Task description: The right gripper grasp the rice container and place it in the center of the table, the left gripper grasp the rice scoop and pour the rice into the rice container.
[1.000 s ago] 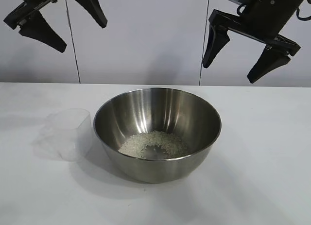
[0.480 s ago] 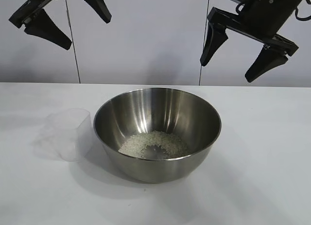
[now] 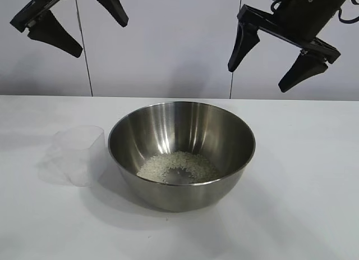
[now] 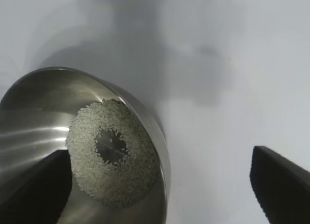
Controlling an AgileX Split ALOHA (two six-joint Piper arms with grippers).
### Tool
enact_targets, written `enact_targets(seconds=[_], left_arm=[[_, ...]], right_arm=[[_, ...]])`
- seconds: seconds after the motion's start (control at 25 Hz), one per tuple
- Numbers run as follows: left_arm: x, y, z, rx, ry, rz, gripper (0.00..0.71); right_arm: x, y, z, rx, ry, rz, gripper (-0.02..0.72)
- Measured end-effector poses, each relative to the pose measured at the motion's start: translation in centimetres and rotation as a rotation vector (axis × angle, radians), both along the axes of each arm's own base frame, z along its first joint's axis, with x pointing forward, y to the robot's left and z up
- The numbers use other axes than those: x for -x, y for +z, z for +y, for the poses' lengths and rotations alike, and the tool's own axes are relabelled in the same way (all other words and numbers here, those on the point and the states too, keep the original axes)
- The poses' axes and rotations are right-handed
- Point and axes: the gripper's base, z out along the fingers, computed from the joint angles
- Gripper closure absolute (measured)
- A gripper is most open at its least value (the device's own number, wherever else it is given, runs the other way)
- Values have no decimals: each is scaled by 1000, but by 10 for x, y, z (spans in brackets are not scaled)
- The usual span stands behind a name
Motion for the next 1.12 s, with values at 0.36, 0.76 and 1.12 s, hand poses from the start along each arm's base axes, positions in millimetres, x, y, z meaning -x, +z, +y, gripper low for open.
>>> enact_targets(seconds=[0.36, 0.76, 1.12], left_arm=[[4, -5, 3, -60, -35, 32, 51], [4, -8, 7, -112, -46, 26, 51], [3, -8, 7, -114, -42, 19, 51]], right_arm=[[0, 0, 1, -11, -3, 0, 10], [0, 0, 1, -11, -4, -1, 10], [-1, 0, 0, -5, -4, -5, 10]])
